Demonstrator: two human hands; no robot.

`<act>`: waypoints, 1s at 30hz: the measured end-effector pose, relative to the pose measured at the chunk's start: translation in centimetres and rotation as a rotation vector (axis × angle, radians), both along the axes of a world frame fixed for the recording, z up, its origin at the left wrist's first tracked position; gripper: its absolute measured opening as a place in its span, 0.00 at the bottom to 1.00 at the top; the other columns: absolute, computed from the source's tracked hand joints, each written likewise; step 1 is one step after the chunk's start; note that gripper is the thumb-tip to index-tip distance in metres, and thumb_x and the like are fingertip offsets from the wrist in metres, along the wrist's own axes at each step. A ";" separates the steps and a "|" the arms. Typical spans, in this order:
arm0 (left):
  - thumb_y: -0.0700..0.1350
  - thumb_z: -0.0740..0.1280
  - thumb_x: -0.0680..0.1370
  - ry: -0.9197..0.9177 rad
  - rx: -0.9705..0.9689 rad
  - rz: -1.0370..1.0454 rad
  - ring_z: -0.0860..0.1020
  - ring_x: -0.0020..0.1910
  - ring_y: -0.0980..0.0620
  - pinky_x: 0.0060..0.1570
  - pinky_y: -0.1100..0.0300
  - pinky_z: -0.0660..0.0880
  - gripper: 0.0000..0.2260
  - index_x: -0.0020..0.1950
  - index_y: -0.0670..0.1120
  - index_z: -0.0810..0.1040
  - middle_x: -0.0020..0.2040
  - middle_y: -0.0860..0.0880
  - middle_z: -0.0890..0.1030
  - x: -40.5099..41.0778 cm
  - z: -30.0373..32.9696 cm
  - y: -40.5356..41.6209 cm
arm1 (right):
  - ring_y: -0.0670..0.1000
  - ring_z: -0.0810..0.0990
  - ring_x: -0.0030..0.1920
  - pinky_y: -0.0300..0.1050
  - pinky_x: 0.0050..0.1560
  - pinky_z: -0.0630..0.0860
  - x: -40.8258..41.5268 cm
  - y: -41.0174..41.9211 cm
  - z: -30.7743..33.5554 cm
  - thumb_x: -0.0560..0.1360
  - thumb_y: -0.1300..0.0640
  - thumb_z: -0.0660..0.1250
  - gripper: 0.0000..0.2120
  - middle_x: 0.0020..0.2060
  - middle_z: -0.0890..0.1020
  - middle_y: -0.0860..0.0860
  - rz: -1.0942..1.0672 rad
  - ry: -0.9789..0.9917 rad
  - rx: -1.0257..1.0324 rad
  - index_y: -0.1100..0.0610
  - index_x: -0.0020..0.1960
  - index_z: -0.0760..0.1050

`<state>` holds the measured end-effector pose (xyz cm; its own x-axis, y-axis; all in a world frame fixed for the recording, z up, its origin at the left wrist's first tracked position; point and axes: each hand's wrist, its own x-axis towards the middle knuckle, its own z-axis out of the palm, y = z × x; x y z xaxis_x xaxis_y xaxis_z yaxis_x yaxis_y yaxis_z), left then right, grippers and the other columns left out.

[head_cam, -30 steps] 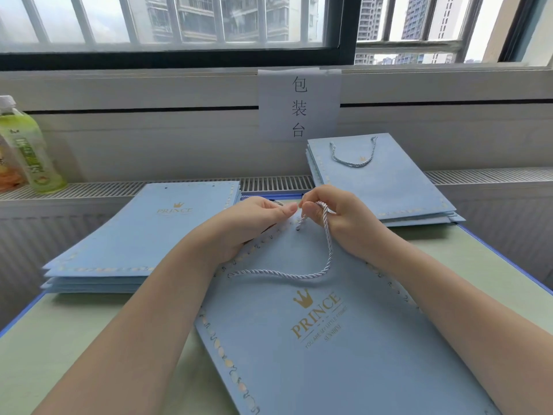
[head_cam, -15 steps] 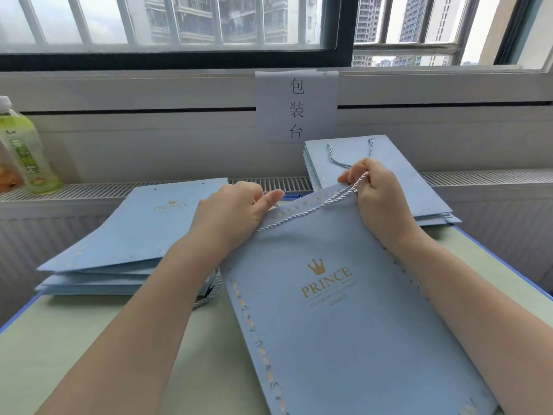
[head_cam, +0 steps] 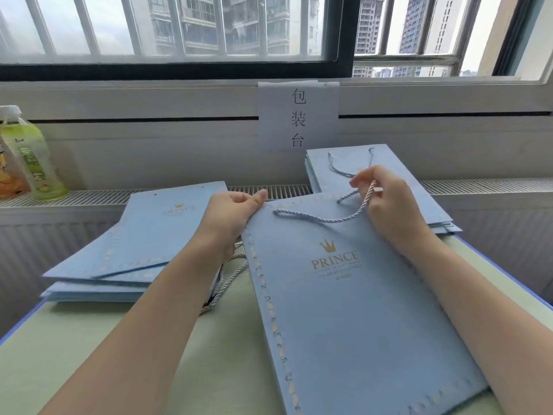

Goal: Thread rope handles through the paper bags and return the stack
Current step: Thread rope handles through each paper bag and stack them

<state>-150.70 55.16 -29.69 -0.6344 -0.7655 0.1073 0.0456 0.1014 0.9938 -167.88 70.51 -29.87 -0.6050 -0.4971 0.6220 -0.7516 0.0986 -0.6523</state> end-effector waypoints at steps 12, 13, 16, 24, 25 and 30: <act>0.42 0.64 0.79 0.398 0.342 0.460 0.74 0.28 0.57 0.25 0.68 0.74 0.11 0.36 0.45 0.73 0.33 0.50 0.75 0.8 0.8 -1.6 | 0.45 0.67 0.63 0.48 0.64 0.65 4.7 0.0 1.2 0.72 0.33 0.50 0.28 0.61 0.74 0.43 0.195 0.401 0.428 0.47 0.63 0.73; 0.41 0.64 0.79 0.421 0.368 0.476 0.73 0.28 0.57 0.25 0.68 0.74 0.12 0.36 0.45 0.72 0.33 0.50 0.75 0.9 0.9 -1.6 | 0.43 0.64 0.66 0.48 0.67 0.62 5.2 0.2 1.4 0.68 0.29 0.50 0.33 0.64 0.70 0.42 0.204 0.405 0.487 0.45 0.66 0.69; 0.39 0.63 0.79 0.503 0.447 0.500 0.73 0.29 0.55 0.28 0.67 0.75 0.13 0.34 0.44 0.70 0.33 0.49 0.73 1.0 0.9 -1.6 | 0.43 0.49 0.73 0.46 0.72 0.52 6.7 0.8 1.4 0.65 0.27 0.60 0.44 0.74 0.53 0.42 0.265 0.432 0.731 0.41 0.75 0.50; 0.36 0.59 0.79 0.644 0.399 0.538 0.78 0.33 0.55 0.29 0.66 0.75 0.09 0.41 0.44 0.74 0.37 0.48 0.77 1.2 1.5 -1.1 | 0.53 0.76 0.60 0.47 0.49 0.70 5.9 -0.1 1.6 0.78 0.52 0.59 0.17 0.60 0.78 0.47 -0.086 0.650 0.356 0.49 0.66 0.72; 0.36 0.60 0.79 0.650 0.415 0.526 0.78 0.34 0.55 0.28 0.66 0.75 0.09 0.42 0.44 0.75 0.38 0.49 0.78 1.2 1.5 -1.1 | 0.53 0.76 0.59 0.48 0.51 0.70 5.2 0.1 1.8 0.76 0.46 0.61 0.19 0.59 0.79 0.47 -0.083 0.678 0.323 0.50 0.64 0.74; 0.37 0.60 0.79 0.661 0.389 0.412 0.79 0.33 0.56 0.28 0.67 0.74 0.08 0.44 0.43 0.77 0.38 0.49 0.79 1.2 1.9 -0.8 | 0.54 0.79 0.55 0.50 0.53 0.73 3.4 0.2 1.2 0.68 0.59 0.72 0.20 0.56 0.81 0.49 -0.241 0.840 0.224 0.52 0.60 0.77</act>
<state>-149.49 54.34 -27.81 -0.1984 -0.9793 0.0391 0.6599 -0.1040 0.7441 -164.45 70.76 -28.70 -0.0983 -0.5783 0.8099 -0.9144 0.3737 0.1558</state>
